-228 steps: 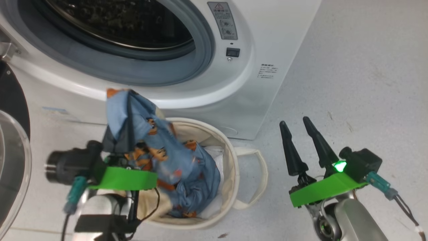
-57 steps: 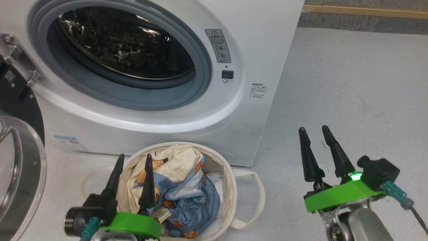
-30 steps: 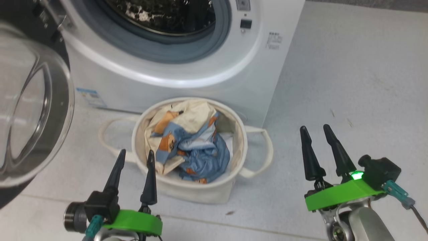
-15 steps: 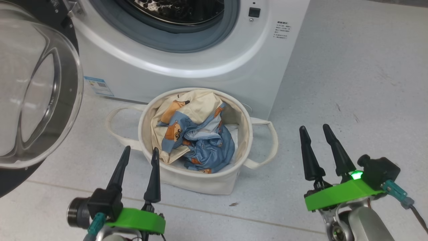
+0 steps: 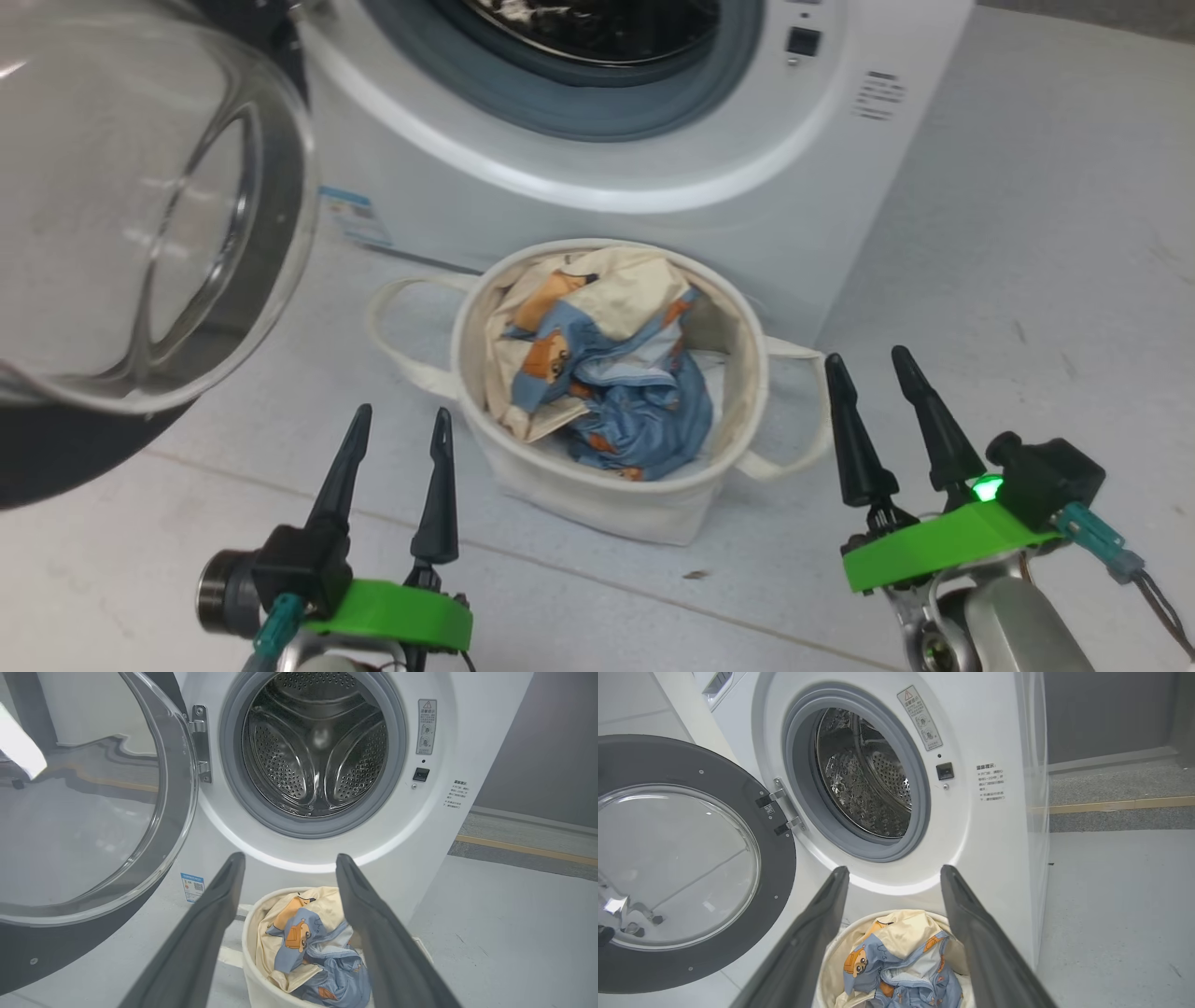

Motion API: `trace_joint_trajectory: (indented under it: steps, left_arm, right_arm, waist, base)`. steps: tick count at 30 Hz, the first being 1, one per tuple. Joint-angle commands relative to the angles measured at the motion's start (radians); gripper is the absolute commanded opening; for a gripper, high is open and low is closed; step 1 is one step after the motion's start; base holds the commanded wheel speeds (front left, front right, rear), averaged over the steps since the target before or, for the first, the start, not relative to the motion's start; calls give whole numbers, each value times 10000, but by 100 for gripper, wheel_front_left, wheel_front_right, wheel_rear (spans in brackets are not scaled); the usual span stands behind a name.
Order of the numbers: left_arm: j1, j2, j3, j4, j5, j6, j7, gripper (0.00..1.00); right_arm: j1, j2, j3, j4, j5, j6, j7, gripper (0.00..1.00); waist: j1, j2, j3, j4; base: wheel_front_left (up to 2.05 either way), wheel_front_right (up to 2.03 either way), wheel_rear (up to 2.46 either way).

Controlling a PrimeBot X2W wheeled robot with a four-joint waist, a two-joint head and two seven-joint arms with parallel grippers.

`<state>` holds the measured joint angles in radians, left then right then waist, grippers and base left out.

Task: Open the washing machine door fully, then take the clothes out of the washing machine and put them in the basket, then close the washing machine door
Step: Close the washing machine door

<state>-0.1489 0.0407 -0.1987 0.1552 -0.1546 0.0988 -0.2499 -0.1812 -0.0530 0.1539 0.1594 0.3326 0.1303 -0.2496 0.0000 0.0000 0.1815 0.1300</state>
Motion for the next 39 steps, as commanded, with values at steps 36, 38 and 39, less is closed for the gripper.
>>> trace_joint_trajectory:
  steps: [36,38,39]
  left_arm:
    - [657,95,-280,-496,-371,465,-118,100]
    - [726,95,-256,-497,-358,478,-118,100]
    - [752,95,-244,-495,-350,478,-118,100]
  right_arm:
    - [273,28,1293,-122,-480,4,-122,100]
    - [270,28,1365,-99,-488,4,-122,100]
    - [263,28,1383,-100,-486,4,-122,100]
  waist:
    - [0,0,-952,3751]
    - [0,0,-980,3749]
    - [0,0,-991,3749]
  base:
    - [0,0,0]
    - [0,0,0]
    - [0,0,0]
